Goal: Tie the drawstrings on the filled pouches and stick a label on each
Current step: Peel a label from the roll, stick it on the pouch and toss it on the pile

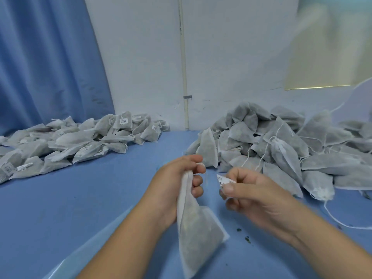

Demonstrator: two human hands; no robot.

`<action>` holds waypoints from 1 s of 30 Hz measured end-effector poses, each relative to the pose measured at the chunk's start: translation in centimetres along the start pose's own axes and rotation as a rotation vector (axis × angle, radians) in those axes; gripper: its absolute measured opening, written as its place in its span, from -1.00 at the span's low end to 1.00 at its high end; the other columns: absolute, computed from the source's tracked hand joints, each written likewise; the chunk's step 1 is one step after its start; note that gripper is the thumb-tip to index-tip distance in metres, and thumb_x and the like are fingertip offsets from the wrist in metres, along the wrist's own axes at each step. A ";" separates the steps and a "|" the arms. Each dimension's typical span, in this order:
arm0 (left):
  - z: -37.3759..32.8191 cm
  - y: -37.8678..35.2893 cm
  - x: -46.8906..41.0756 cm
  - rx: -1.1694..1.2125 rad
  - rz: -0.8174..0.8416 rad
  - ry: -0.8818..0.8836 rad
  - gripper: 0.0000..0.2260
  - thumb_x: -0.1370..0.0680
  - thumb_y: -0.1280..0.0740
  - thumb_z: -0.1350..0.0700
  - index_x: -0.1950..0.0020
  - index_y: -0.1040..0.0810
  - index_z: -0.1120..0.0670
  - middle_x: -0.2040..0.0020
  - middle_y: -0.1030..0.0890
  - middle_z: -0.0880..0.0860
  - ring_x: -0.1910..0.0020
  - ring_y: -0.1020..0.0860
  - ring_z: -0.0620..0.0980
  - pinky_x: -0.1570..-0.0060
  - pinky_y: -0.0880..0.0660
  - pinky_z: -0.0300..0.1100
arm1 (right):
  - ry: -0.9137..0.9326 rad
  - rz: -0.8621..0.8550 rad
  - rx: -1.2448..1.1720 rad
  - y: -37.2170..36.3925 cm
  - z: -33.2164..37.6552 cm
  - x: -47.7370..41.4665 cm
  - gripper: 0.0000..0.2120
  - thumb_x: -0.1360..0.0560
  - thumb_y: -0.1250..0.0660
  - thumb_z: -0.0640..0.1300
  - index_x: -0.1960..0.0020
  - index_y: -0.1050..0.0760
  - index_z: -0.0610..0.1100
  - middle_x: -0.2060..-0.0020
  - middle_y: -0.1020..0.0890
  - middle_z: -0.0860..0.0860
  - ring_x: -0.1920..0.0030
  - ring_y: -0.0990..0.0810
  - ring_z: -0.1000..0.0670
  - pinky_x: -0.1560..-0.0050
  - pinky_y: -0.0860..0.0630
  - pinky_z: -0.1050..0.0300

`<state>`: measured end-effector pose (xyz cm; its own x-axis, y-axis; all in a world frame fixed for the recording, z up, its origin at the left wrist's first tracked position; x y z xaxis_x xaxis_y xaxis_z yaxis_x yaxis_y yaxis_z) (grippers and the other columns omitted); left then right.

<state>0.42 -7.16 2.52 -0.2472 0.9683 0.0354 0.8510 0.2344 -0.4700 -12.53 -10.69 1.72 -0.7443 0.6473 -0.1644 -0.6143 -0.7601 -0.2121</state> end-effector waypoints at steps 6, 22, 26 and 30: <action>4.1 -1.0 1.4 0.207 0.157 0.141 -0.78 -0.34 -0.26 0.30 0.04 -0.53 0.17 0.34 -0.49 0.10 0.55 -0.28 -0.06 0.62 -0.15 -0.31 | 0.087 -0.086 -0.059 1.3 -1.0 4.1 -0.59 -0.04 -0.65 0.08 0.32 -0.52 -0.07 0.21 -0.53 -0.09 0.19 -0.44 -0.02 0.21 -0.36 0.15; 4.9 -1.4 2.8 -0.001 0.337 0.146 -0.81 -0.42 -0.20 0.27 0.29 -0.59 0.11 0.37 -0.39 0.05 0.54 -0.27 -0.10 0.59 -0.22 -0.31 | 0.046 -0.063 -0.047 0.7 -1.4 4.3 -0.74 -0.41 -0.32 0.04 0.06 -0.57 -0.14 -0.09 -0.61 -0.19 -0.09 -0.62 -0.19 -0.04 -0.48 -0.05; 5.3 -1.0 2.5 -0.014 0.302 0.154 -0.85 -0.39 -0.25 0.25 0.24 -0.61 0.12 0.36 -0.40 0.06 0.55 -0.29 -0.09 0.59 -0.26 -0.30 | 0.054 0.001 -0.074 0.3 -1.0 4.2 -0.56 -0.26 -0.51 0.21 0.06 -0.59 -0.10 -0.07 -0.63 -0.14 -0.09 -0.62 -0.20 0.02 -0.52 0.01; 5.5 -0.4 1.8 -0.038 0.251 0.141 -0.85 -0.35 -0.27 0.25 0.31 -0.62 0.11 0.36 -0.42 0.07 0.53 -0.30 -0.07 0.59 -0.27 -0.29 | 0.050 0.038 -0.076 -0.1 -1.1 4.2 -0.53 -0.26 -0.50 0.24 0.06 -0.58 -0.11 -0.09 -0.62 -0.16 -0.08 -0.62 -0.23 0.05 -0.53 0.04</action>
<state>-2.92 -5.98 -2.07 0.0373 0.9983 0.0456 0.8948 -0.0131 -0.4463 -15.32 -7.82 0.01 -0.7516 0.6214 -0.2214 -0.5625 -0.7791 -0.2768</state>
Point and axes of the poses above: each hand's wrist, its own x-axis away from the middle knuckle, its own y-axis out of the back of the hand, z = x × y, the point moved 7 cm from there along -x, towards the middle knuckle
